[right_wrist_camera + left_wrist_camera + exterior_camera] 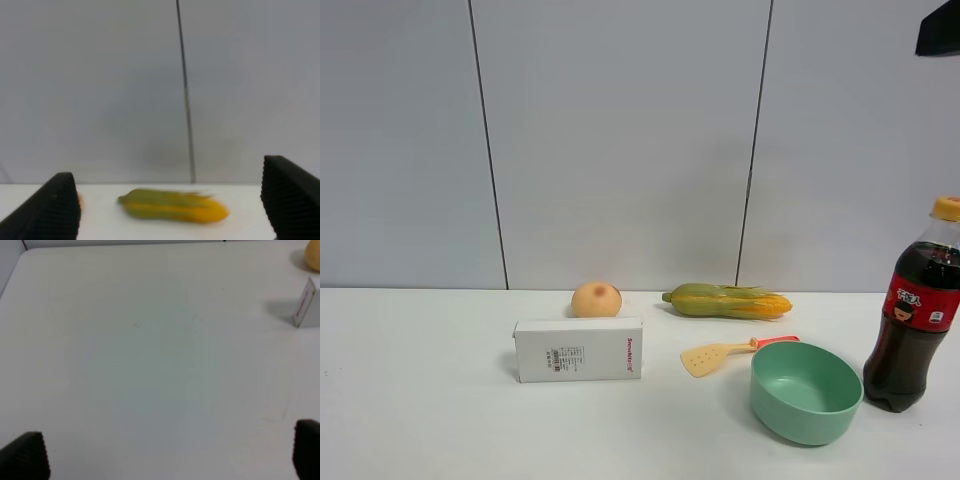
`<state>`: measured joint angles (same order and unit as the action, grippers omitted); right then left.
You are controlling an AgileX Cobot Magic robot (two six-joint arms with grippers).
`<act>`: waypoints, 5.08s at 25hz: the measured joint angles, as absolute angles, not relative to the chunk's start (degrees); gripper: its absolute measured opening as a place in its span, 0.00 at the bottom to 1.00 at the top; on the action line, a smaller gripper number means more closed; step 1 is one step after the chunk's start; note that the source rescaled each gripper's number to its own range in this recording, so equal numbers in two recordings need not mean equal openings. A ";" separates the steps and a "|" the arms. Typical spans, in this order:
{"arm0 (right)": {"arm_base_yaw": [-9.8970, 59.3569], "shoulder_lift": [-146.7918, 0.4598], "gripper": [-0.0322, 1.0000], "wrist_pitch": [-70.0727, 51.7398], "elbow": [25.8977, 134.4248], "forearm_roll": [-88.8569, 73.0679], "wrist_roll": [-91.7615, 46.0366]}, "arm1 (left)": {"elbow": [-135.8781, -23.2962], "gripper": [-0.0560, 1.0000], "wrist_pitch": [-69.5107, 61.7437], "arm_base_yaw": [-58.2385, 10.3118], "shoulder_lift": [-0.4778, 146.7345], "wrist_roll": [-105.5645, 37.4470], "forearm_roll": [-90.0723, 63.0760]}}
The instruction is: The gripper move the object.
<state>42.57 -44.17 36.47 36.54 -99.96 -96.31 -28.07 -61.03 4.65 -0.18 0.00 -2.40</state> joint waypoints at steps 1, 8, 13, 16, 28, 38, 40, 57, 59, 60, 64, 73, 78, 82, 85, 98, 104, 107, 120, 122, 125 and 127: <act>42.57 -44.17 0.90 38.09 37.50 -99.96 -99.71 | -28.07 1.00 -61.03 4.65 -0.18 0.00 -2.40; 42.57 -41.00 0.90 43.75 40.71 -100.02 -115.82 | -28.07 1.00 -61.03 4.65 -0.18 0.00 -2.40; 42.57 -34.71 0.87 46.64 40.82 -99.97 -121.48 | -28.07 1.00 -61.03 4.65 -0.18 0.00 -2.40; 42.61 -30.39 0.86 50.77 40.82 -99.97 -126.32 | -28.07 1.00 -61.03 4.65 -0.18 0.00 -2.40; 42.75 -6.04 0.55 69.69 44.14 -100.03 -139.32 | -28.07 1.00 -61.03 4.65 -0.18 0.00 -2.40; 42.75 -5.93 0.04 70.47 47.19 -100.01 -137.25 | -28.07 1.00 -61.03 4.65 -0.18 0.00 -2.40; 42.75 -6.60 0.04 70.43 47.19 -100.01 -137.34 | -28.07 1.00 -61.03 4.65 -0.18 0.00 -2.40; 11.66 -8.98 0.03 50.29 46.50 -100.11 -127.33 | -28.07 1.00 -61.03 4.65 -0.18 0.00 -2.40; 8.79 -9.02 0.03 47.59 44.08 -99.94 -124.00 | -28.07 1.00 -61.03 4.65 -0.18 0.00 -2.40; 6.85 -9.09 0.03 45.59 42.51 -99.94 -122.50 | -28.07 1.00 -61.03 4.65 -0.18 0.00 -2.40; 1.71 -9.23 0.03 37.76 38.01 -100.30 -116.39 | -28.07 1.00 -61.03 4.65 -0.18 0.00 -2.40; 0.75 -9.42 0.03 12.62 30.50 -100.37 -97.58 | -28.07 1.00 -61.03 4.65 -0.18 0.00 -2.40; 2.63 -12.31 0.03 1.69 27.47 -100.32 -95.04 | -28.07 1.00 -61.03 4.65 -0.18 0.00 -2.40; 4.72 -14.68 0.03 -2.85 26.23 -99.31 -92.28 | -28.07 1.00 -61.03 4.65 -0.18 0.00 -2.40; 5.25 -14.81 0.03 -4.03 24.20 -89.32 -83.31 | -28.07 1.00 -61.03 4.65 -0.18 0.00 -2.40; 5.25 -13.28 0.03 -37.60 28.11 -3.49 -1.40 | -28.07 1.00 -61.03 4.65 -0.18 0.00 -2.40; 5.25 -6.66 0.03 -49.82 28.56 3.67 4.51 | -28.07 1.00 -61.03 4.65 -0.18 0.00 -2.40; 5.25 -3.34 0.03 -52.06 28.62 3.88 5.00 | -28.07 1.00 -61.03 4.65 -0.18 0.00 -2.40; 5.25 0.05 0.03 -61.01 28.29 3.12 4.09 | -28.07 1.00 -61.03 4.65 -0.18 0.00 -2.40; 5.25 0.05 0.03 -61.01 28.29 1.70 2.71 | -28.07 1.00 -61.03 4.65 -0.18 0.00 -2.40; 5.25 0.09 0.03 -61.01 28.29 -0.70 -0.67 | -28.07 1.00 -61.03 4.65 -0.18 0.00 -2.40; 5.25 0.09 0.03 -61.06 28.29 -1.70 -1.90 | -28.07 1.00 -61.03 4.65 -0.18 0.00 -2.40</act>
<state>5.25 0.09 -61.06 28.29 -1.70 -1.90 -28.07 -61.03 4.65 -0.18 0.00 -2.40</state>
